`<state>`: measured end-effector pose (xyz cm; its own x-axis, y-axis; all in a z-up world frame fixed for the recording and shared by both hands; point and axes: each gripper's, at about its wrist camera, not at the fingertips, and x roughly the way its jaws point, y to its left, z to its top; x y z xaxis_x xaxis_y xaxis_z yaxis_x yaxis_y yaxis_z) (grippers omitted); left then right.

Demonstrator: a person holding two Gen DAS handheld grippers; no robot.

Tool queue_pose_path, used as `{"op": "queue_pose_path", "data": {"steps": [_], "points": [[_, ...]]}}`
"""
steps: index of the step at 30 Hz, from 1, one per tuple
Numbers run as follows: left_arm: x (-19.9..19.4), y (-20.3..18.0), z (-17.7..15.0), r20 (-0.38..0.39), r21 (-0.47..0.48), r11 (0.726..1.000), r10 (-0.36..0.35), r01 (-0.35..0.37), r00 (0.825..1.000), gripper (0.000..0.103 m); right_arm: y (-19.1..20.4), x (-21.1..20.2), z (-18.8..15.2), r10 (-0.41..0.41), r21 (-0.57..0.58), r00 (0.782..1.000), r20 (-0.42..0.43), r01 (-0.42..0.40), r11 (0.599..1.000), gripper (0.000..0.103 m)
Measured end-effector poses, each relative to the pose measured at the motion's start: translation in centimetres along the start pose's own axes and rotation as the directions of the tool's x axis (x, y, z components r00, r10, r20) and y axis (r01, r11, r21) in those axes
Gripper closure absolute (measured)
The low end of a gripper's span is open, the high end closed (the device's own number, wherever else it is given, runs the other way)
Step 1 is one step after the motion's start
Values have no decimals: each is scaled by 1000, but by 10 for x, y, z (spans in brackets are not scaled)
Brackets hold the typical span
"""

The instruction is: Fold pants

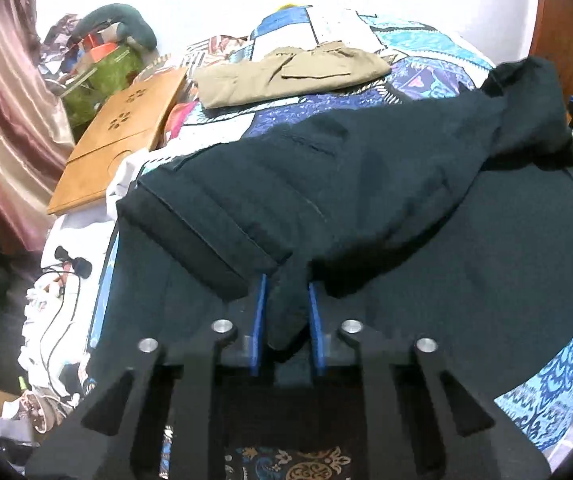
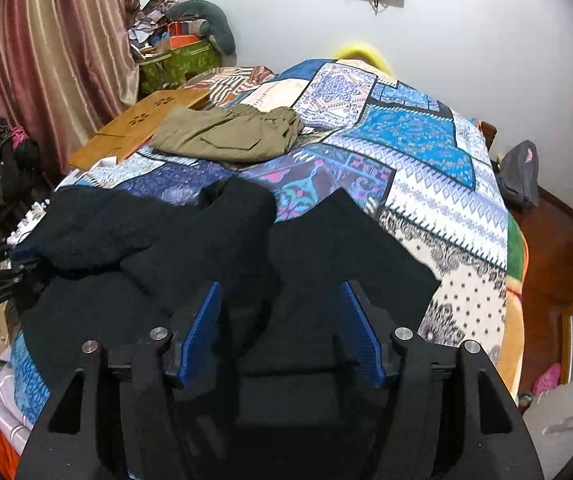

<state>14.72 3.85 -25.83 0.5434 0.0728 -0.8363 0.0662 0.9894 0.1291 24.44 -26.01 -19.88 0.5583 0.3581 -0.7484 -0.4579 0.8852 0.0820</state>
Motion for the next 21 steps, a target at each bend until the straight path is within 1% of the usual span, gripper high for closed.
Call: {"op": "queue_pose_path", "data": {"steps": [2, 5, 8, 11, 13, 16, 18, 20, 21], "points": [[-5, 6, 8, 21, -8, 1000, 2, -2, 1000, 89, -4, 4, 7, 30, 18, 1000, -2, -30, 999, 42], [-19, 16, 18, 64, -21, 1000, 22, -20, 998, 90, -3, 6, 17, 65, 23, 998, 17, -65, 998, 42], [-37, 31, 32, 116, -41, 998, 53, -49, 992, 90, 2, 8, 27, 93, 7, 995, 34, -93, 996, 42], [-54, 46, 45, 170, -62, 993, 107, -97, 980, 90, 9, 14, 35, 148, -7, 988, 34, -148, 989, 42], [-61, 59, 49, 186, -83, 990, 130, -116, 974, 90, 16, 19, 37, 188, -24, 982, 28, -187, 982, 42], [-65, 72, 50, 191, -107, 986, 145, -127, 971, 90, 29, 24, 38, 206, -69, 978, 24, -204, 976, 42], [-65, 78, 49, 187, -117, 984, 157, -137, 970, 90, 34, 26, 39, 225, -81, 974, 24, -223, 971, 50], [-64, 82, 48, 182, -127, 983, 154, -132, 971, 90, 38, 26, 38, 237, -92, 971, 15, -234, 968, 73], [-64, 83, 47, 181, -130, 983, 152, -129, 972, 90, 40, 24, 36, 243, -95, 970, 12, -240, 966, 78]]}}
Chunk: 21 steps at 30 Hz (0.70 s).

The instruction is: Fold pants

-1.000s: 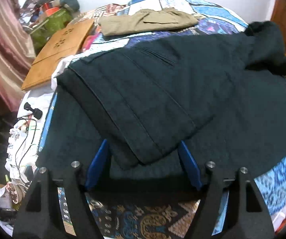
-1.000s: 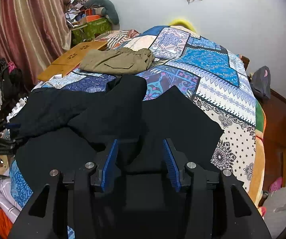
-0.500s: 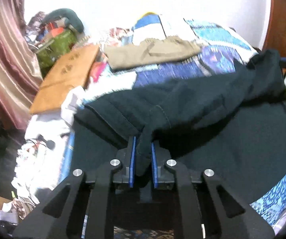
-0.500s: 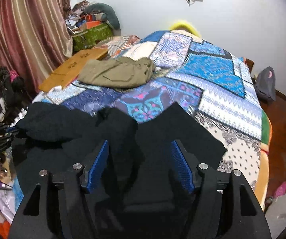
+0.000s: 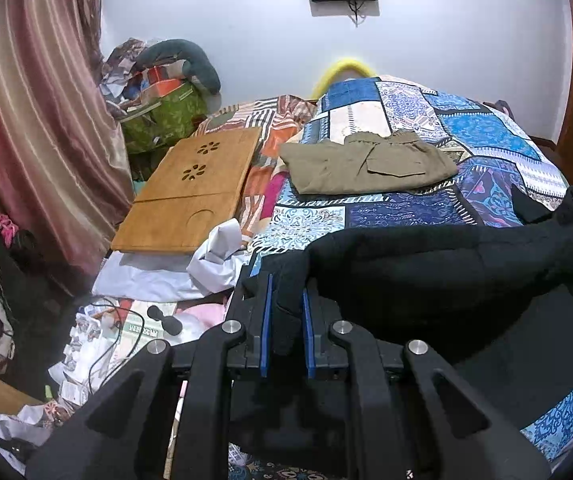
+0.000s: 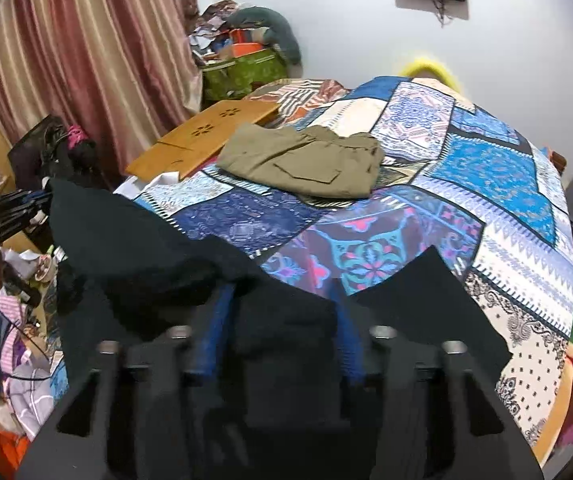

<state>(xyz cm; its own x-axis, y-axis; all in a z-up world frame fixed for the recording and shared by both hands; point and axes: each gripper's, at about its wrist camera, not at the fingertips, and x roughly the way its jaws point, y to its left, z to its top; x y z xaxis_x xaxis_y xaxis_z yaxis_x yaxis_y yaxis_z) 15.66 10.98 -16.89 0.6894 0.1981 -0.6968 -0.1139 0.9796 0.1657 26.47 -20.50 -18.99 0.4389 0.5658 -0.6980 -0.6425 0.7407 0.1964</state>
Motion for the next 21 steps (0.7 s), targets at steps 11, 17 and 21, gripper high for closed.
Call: {"op": "queue_pose_path", "data": {"steps": [11, 17, 21], "points": [[-18, 11, -27, -4, 54, 998, -40, 40, 999, 90, 34, -32, -31, -12, -39, 1000, 0, 11, 999, 95], [-25, 18, -58, -21, 149, 987, -61, 63, 998, 90, 57, -37, -59, -15, -45, 999, -41, 13, 999, 95], [-16, 14, -82, -64, 171, 982, -68, 78, 996, 90, 64, -31, -78, -22, -15, 998, -66, 21, 1000, 95]]}}
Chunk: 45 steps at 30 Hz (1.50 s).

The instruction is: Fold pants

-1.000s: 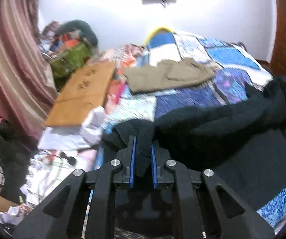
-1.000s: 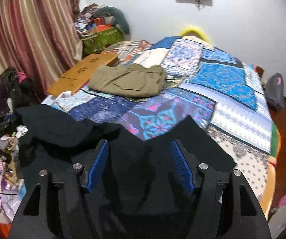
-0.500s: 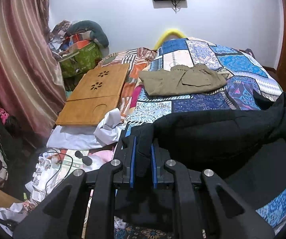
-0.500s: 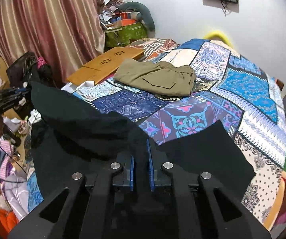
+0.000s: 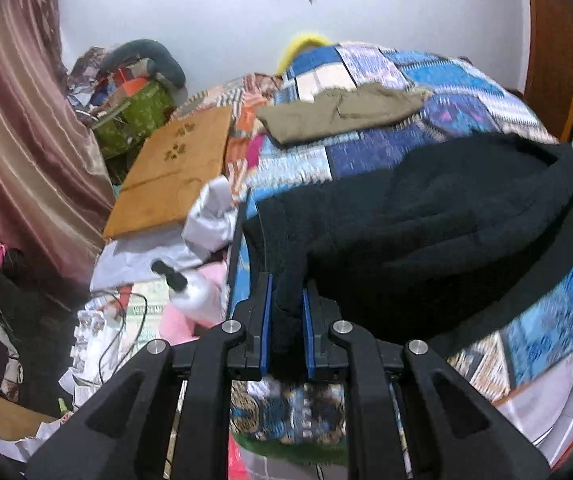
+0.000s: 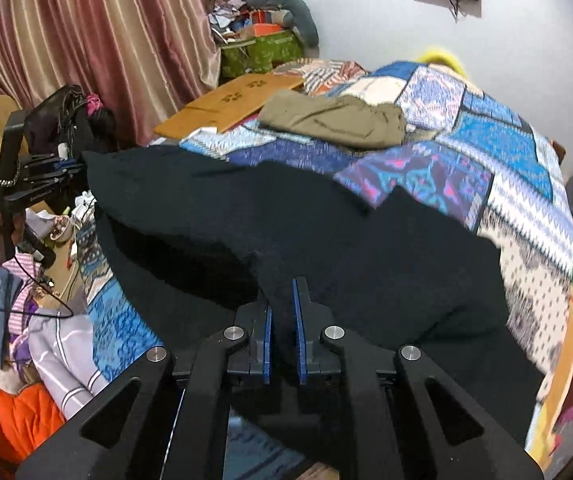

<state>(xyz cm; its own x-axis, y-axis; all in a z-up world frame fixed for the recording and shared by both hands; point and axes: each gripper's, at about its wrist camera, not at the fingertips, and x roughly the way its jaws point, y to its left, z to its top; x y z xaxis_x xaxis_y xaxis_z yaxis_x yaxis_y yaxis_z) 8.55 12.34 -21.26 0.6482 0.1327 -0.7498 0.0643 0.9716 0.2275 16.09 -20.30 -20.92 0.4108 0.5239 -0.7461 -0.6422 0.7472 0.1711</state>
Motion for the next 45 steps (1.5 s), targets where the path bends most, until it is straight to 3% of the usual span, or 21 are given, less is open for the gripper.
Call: {"op": "queue_pose_path", "data": {"steps": [7, 14, 15, 17, 22, 26, 35, 42, 45], "points": [[20, -13, -42, -76, -3, 1000, -19, 19, 997, 90, 3, 8, -22, -16, 51, 999, -45, 18, 999, 93], [16, -11, -52, -99, -41, 999, -15, 11, 995, 81, 0, -2, -29, -3, 100, 999, -51, 8, 995, 85], [14, -10, -52, -102, -42, 999, -14, 10, 995, 80, -2, -5, -30, -12, 104, 999, -52, 17, 994, 83], [12, -8, -52, -112, -40, 999, -5, 1, 994, 77, -6, -11, -34, -61, 103, 996, -58, 67, 992, 64], [3, 1, -53, -124, -39, 999, 1, -6, 992, 72, -30, -33, -44, -125, 154, 990, -59, 133, 979, 63], [-8, 11, -50, -108, -48, 997, 49, -55, 993, 72, -46, -47, -38, -157, 205, 987, -26, 159, 966, 63], [-11, 28, 11, -33, -185, 983, 8, -14, 999, 67, -60, -43, 11, -175, 212, 983, 59, 159, 964, 57], [9, -3, 77, 23, -159, 986, -42, 45, 999, 51, -73, -6, 51, -175, 184, 984, 32, 166, 969, 54], [22, -19, 101, 37, -139, 987, -82, 86, 996, 50, -80, 18, 68, -160, 177, 987, -3, 158, 971, 54]]}}
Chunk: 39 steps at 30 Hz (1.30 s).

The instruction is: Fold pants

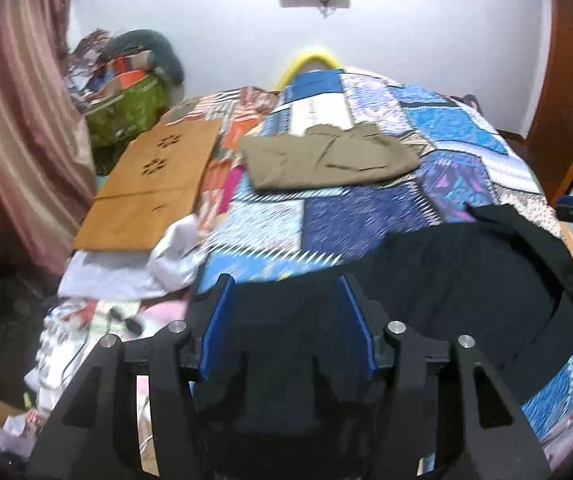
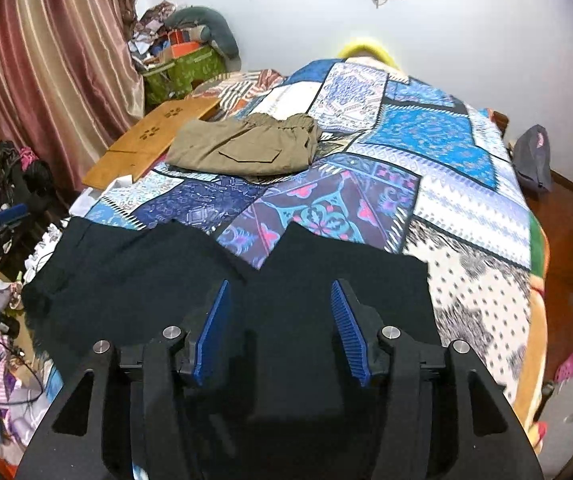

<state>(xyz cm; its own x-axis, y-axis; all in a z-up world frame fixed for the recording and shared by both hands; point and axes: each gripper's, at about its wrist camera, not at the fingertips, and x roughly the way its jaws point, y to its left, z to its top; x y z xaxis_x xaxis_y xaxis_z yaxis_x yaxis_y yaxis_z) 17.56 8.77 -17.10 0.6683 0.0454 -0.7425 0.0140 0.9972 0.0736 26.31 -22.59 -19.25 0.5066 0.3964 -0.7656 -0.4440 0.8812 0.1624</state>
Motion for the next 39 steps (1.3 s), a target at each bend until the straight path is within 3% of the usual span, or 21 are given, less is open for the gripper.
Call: {"op": "queue_pose_path", "data": {"steps": [7, 13, 18, 22, 25, 26, 31, 39], "points": [[40, -30, 23, -20, 19, 999, -50, 50, 999, 44, -4, 65, 27, 11, -25, 991, -131, -15, 1000, 54], [74, -41, 24, -59, 34, 996, -74, 76, 996, 43, -8, 118, 32, 3, -59, 958, -287, -21, 998, 54], [93, -44, 19, -85, 44, 996, -68, 72, 994, 43, -18, 134, 36, 87, -9, 936, -341, -95, 995, 54], [101, -49, 13, -102, 46, 995, -85, 90, 991, 43, -20, 138, 34, 91, -2, 941, -325, -96, 995, 65], [97, -56, 11, -92, 67, 994, -83, 89, 992, 44, -24, 137, 34, 99, 9, 946, -310, -101, 995, 89], [94, -58, 11, -88, 72, 993, -84, 91, 993, 44, -25, 136, 34, 94, 5, 948, -305, -97, 995, 92], [75, -68, 14, -67, 89, 990, -103, 109, 992, 44, -23, 115, 39, 66, -17, 966, -250, -72, 997, 96], [41, -95, 22, -35, 118, 984, -129, 132, 991, 44, -48, 7, 35, 47, 44, 998, -35, -46, 998, 99]]}}
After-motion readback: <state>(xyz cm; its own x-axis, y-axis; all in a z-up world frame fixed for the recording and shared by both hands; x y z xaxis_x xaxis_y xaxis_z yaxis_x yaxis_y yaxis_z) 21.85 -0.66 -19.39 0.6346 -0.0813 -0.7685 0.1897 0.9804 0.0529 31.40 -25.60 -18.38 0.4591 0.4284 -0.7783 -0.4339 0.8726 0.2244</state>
